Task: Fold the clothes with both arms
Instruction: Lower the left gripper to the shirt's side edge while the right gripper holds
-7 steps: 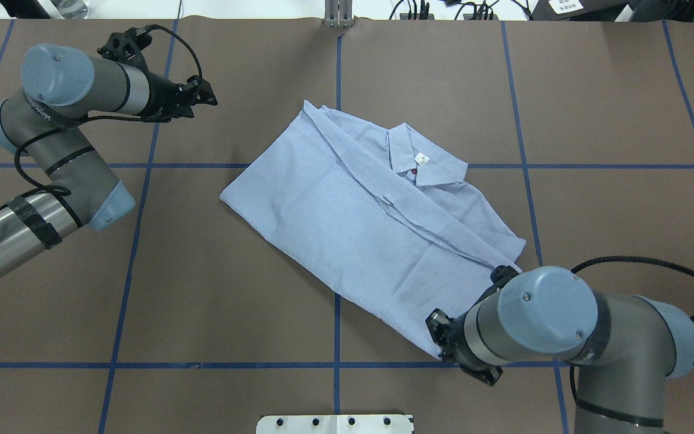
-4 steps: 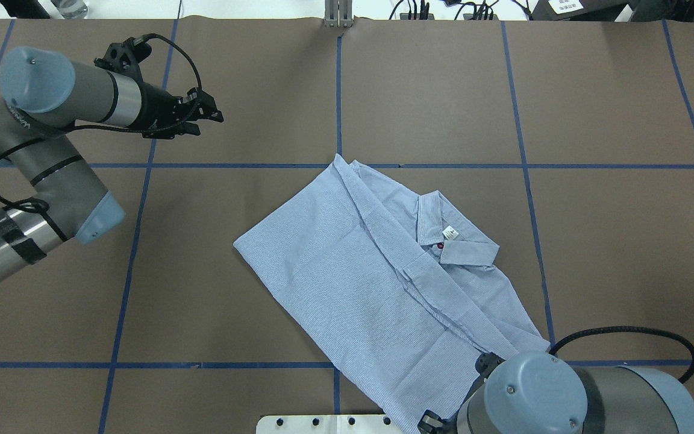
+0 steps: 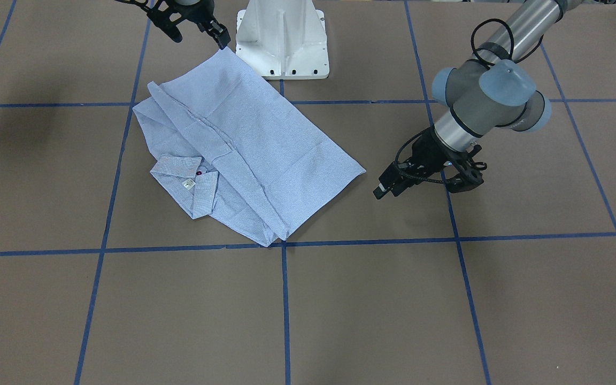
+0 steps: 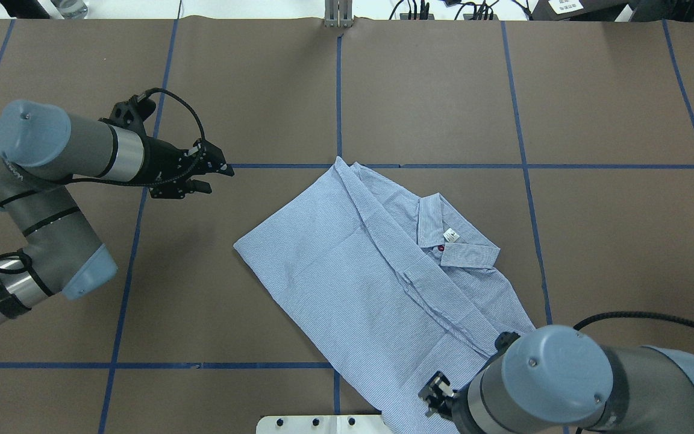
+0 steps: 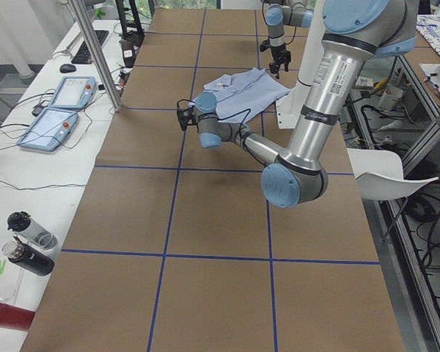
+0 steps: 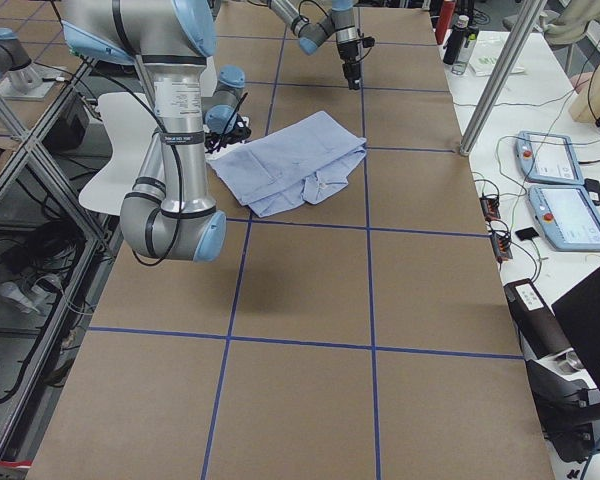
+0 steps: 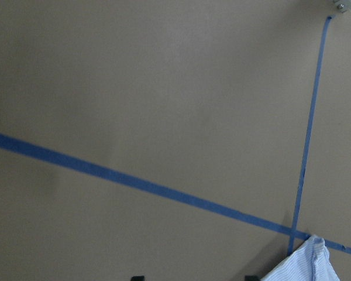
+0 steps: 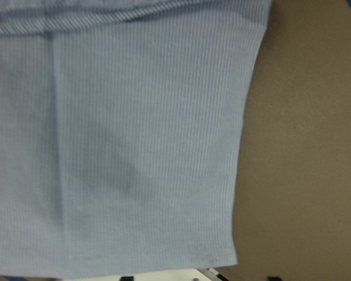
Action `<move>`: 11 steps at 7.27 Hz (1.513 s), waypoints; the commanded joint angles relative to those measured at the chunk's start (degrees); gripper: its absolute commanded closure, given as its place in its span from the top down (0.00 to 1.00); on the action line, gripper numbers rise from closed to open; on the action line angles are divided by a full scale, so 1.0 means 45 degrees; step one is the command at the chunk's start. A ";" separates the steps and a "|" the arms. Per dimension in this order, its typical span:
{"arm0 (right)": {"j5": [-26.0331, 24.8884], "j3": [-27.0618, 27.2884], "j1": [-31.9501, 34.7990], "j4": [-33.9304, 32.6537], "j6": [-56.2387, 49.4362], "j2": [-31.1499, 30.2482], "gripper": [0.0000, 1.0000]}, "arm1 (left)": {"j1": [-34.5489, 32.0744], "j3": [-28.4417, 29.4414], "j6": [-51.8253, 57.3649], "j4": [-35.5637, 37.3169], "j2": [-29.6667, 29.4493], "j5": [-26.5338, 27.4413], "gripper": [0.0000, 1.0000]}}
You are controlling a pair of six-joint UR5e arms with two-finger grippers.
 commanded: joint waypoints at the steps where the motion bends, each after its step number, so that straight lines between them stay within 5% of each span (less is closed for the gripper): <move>1: -0.0273 -0.0134 0.2628 0.0060 -0.0082 0.0184 1.00 | 0.1058 -0.0710 -0.0985 -0.0047 0.1034 0.0121 0.65; 3: -0.0254 -0.1065 0.4412 0.0119 -0.1033 0.0843 1.00 | 0.2402 -0.0675 -0.2095 -0.0067 0.0965 0.1461 0.64; 5: -0.0195 -0.2163 0.4653 0.0119 -0.1256 0.1356 1.00 | 0.2722 -0.0556 -0.2118 -0.0009 0.0673 0.1704 0.62; 10: -0.0136 -0.2205 0.4692 0.0022 -0.1295 0.1317 1.00 | 0.2723 -0.0186 -0.2099 -0.0009 0.0514 0.1743 0.48; 11: -0.0136 -0.2205 0.4731 0.0002 -0.1314 0.1317 1.00 | 0.2722 -0.0185 -0.2098 -0.0009 0.0514 0.1820 0.39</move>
